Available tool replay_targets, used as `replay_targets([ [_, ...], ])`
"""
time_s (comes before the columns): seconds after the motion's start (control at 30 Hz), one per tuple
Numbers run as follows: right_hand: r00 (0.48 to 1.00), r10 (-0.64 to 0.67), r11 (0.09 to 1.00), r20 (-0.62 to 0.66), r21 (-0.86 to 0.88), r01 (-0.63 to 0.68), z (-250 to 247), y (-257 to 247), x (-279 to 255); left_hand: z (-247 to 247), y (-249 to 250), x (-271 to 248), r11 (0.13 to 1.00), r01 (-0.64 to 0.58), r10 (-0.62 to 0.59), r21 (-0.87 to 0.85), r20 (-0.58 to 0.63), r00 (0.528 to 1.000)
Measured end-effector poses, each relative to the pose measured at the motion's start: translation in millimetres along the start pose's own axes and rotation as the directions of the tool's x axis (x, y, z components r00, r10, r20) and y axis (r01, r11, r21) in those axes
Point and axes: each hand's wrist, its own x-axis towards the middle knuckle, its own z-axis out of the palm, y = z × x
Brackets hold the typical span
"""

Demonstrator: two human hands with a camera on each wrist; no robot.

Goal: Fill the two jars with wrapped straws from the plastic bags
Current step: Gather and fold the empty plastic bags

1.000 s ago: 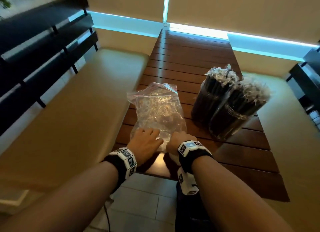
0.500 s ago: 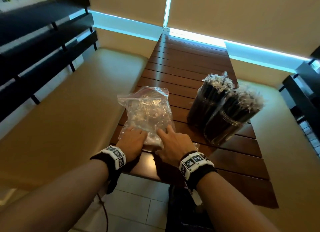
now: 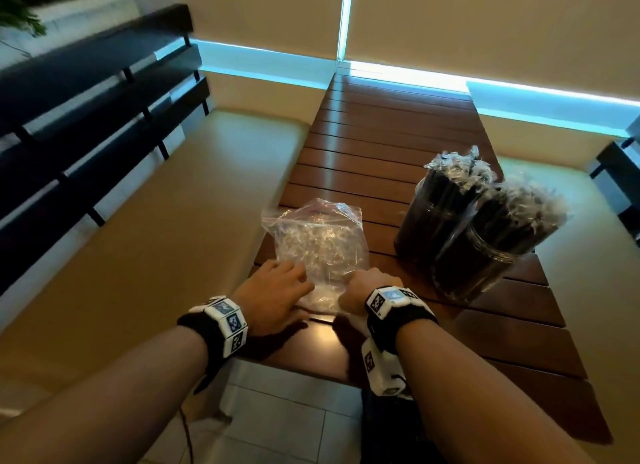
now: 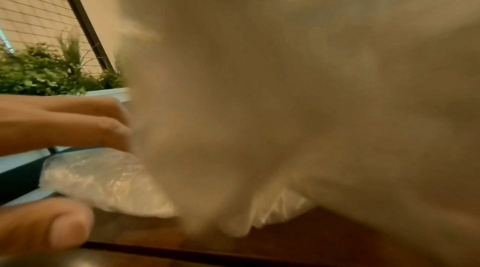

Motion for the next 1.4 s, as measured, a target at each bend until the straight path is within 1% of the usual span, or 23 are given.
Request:
replay_targets([
  [0.1,0.999,-0.009,1.0,-0.051,-0.014,0.008,1,-8,3,7,-7,-3,0.998,0.002,-0.009,0.067,0.095,0.995],
  [0.17,0.99,-0.049,0.997,-0.129,-0.069,0.04,-1,-12,1,9,-2,0,0.996,0.079,-0.085,0.045,0.139,0.987],
  [0.2,0.98,-0.093,0.993,-0.176,-0.093,0.078,-1,-13,0,9,0,3,0.989,0.148,-0.145,-0.012,0.136,0.98],
  [0.27,0.933,-0.257,0.963,-0.254,-0.152,0.223,-2,-14,-3,3,-3,11,0.927,0.318,-0.295,-0.198,0.138,0.945],
  [0.33,0.849,-0.433,0.896,-0.305,-0.252,0.366,-6,-15,-8,0,-9,22,0.837,0.417,-0.388,-0.355,0.152,0.909],
  [0.4,0.814,-0.504,0.849,-0.289,-0.339,0.405,-15,-19,-12,-3,-16,32,0.761,0.489,-0.448,-0.427,0.201,0.871],
  [0.47,0.83,-0.485,0.849,-0.275,-0.375,0.372,-22,-23,-9,-5,-20,41,0.674,0.577,-0.496,-0.461,0.297,0.816],
  [0.5,0.837,-0.47,0.858,-0.281,-0.37,0.357,-26,-24,-7,-7,-22,45,0.66,0.601,-0.496,-0.451,0.339,0.8],
  [0.6,0.861,-0.436,0.88,-0.263,-0.325,0.346,-37,-25,0,-17,-25,53,0.691,0.607,-0.445,-0.392,0.431,0.785],
  [0.67,0.863,-0.435,0.885,-0.256,-0.301,0.356,-46,-26,3,-22,-29,53,0.659,0.658,-0.458,-0.364,0.5,0.735],
  [0.7,0.841,-0.462,0.872,-0.282,-0.314,0.374,-50,-28,4,-23,-31,52,0.666,0.66,-0.451,-0.349,0.517,0.728],
  [0.77,0.741,-0.576,0.809,-0.346,-0.376,0.452,-52,-36,4,-24,-32,50,0.731,0.62,-0.423,-0.284,0.524,0.739],
  [0.8,0.69,-0.639,0.762,-0.339,-0.399,0.51,-50,-40,2,-26,-31,50,0.76,0.599,-0.419,-0.253,0.513,0.749],
  [0.83,0.666,-0.684,0.721,-0.296,-0.416,0.555,-47,-44,0,-26,-29,50,0.773,0.589,-0.423,-0.237,0.499,0.756],
  [0.9,0.699,-0.686,0.7,-0.2,-0.441,0.561,-39,-48,0,-28,-27,51,0.778,0.596,-0.464,-0.196,0.461,0.757],
  [1.03,0.813,-0.554,0.804,-0.18,-0.371,0.465,-27,-45,17,-23,-26,47,0.73,0.658,-0.553,-0.187,0.406,0.728],
  [1.07,0.827,-0.532,0.821,-0.179,-0.35,0.452,-24,-44,20,-22,-27,45,0.744,0.644,-0.553,-0.176,0.378,0.742],
  [1.13,0.847,-0.496,0.851,-0.192,-0.303,0.429,-19,-41,26,-12,-27,36,0.846,0.52,-0.482,-0.114,0.251,0.839],
  [1.2,0.86,-0.468,0.871,-0.203,-0.27,0.411,-16,-39,31,-4,-29,27,0.958,0.284,-0.288,0.045,0.131,0.949],
  [1.23,0.863,-0.462,0.875,-0.206,-0.264,0.405,-16,-38,33,0,-32,21,0.985,0.145,-0.153,0.095,0.079,0.985],
  [1.27,0.865,-0.456,0.879,-0.209,-0.258,0.401,-14,-38,35,1,-35,15,0.995,0.031,-0.038,0.091,0.066,0.997],
  [1.3,0.867,-0.452,0.881,-0.209,-0.255,0.398,-14,-39,35,-1,-39,11,0.997,-0.033,0.026,0.071,0.092,0.995],
  [1.4,0.866,-0.463,0.869,-0.189,-0.288,0.402,-14,-45,32,-15,-50,9,0.991,-0.079,0.041,0.107,0.313,0.949],
])
